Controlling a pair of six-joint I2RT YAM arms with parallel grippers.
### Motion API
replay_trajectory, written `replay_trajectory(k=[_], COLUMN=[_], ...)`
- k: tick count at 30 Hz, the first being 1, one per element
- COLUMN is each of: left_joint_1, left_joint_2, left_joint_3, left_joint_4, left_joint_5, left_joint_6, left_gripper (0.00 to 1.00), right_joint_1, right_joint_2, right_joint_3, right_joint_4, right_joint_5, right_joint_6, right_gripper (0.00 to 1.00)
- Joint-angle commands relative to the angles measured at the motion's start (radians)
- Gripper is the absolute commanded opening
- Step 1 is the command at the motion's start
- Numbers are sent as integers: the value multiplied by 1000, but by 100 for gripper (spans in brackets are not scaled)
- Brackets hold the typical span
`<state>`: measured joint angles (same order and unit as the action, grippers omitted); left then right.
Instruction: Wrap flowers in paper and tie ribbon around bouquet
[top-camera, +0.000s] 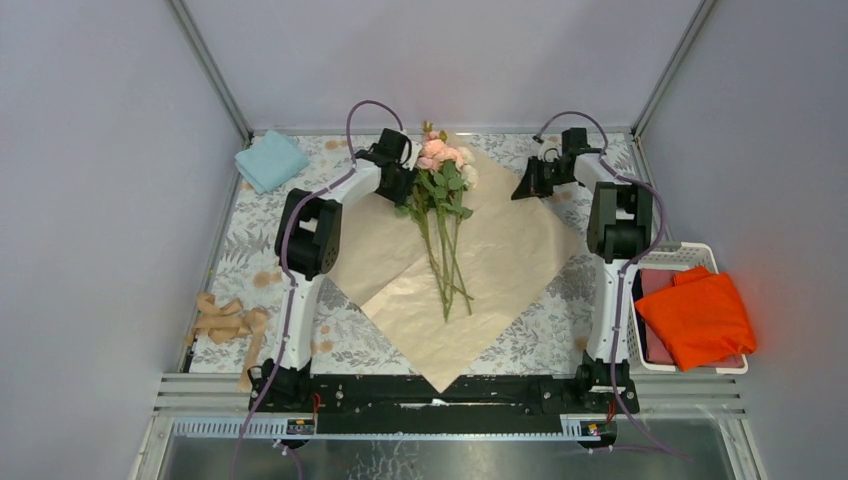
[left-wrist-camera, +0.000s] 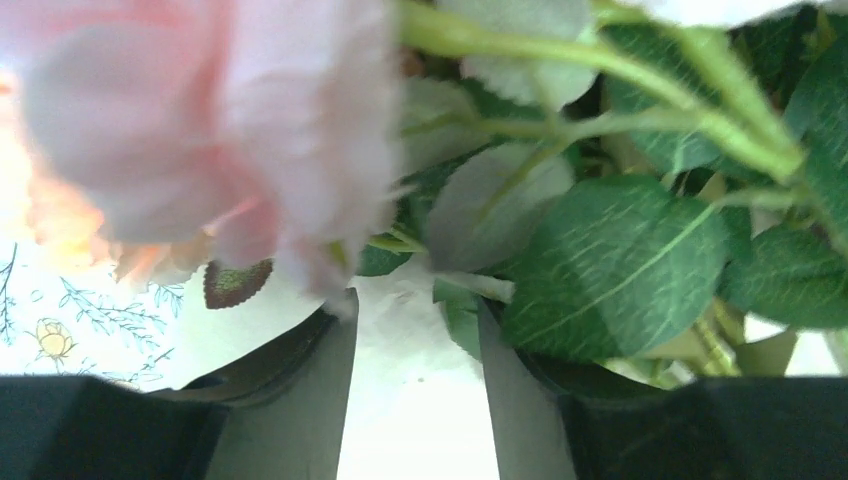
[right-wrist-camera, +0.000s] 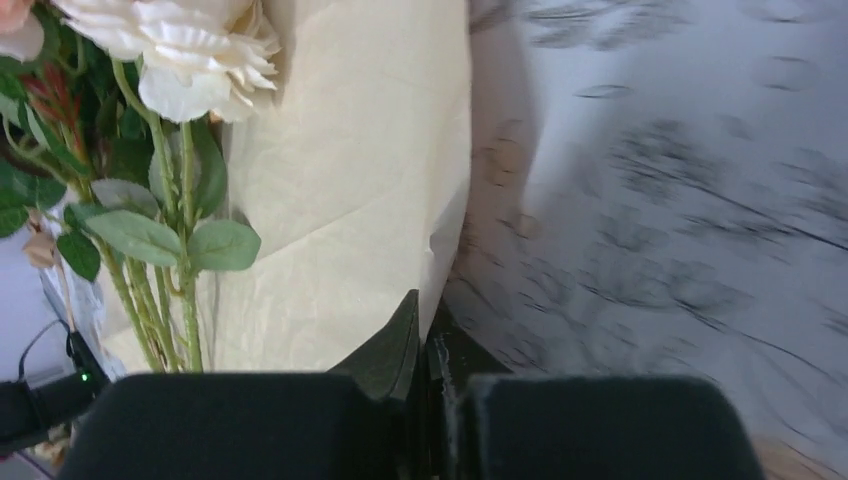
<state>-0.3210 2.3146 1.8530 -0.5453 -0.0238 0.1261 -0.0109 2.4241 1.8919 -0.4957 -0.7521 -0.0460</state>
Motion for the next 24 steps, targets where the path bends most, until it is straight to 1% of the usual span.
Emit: replay_trajectory(k=[1,2,4,5,7,8,10,12,14,15,16,18,20,21,22,24], left_joint_1=[-15,-15,-14,-14,-14,-15,-25,-71,-165,-224,-283,-381,-478,-537,-596,-679], left_joint_2=[-16,-28,-75,-111,-209,-274,-415,-570,-738,-814,-884,-935,-994,-1025,-1050,-1099], left_joint_3=[110,136,160,150,95,46,-76,-239,-439,-528,-592,-666,-769,-844,-899,-982], left_joint_4=[-21,-38,-58,-67,-92,-111,-167,-237,-267,-278,-310,-346,-278,-225,-166,-110], left_joint_5=[15,8,-5,-7,5,17,140,238,287,304,326,358,335,305,270,245], left_joint_6=[64,86,132,158,228,268,395,525,627,666,685,645,585,562,549,567], left_gripper=[59,64,76,83,94,97,99,99,99,99,98,97,95,95,96,98], right_joint_1=[-63,-61,-58,-57,-57,-57,-55,-42,-8,20,64,184,310,372,424,527], right_joint_2=[-84,-82,-102,-129,-215,-271,-416,-564,-681,-723,-754,-802,-815,-816,-822,-843], right_joint_3=[30,40,31,13,-42,-76,-190,-319,-408,-437,-460,-502,-535,-544,-556,-588], right_joint_4=[18,12,10,14,20,23,52,99,97,65,35,-8,-41,-63,-81,-103], right_joint_5=[29,16,49,111,256,323,422,475,535,562,576,569,498,446,437,502], right_joint_6=[30,36,63,84,125,136,161,194,242,260,273,285,283,284,291,328], right_gripper=[8,16,52,65,78,85,87,87,84,83,80,74,70,69,68,68])
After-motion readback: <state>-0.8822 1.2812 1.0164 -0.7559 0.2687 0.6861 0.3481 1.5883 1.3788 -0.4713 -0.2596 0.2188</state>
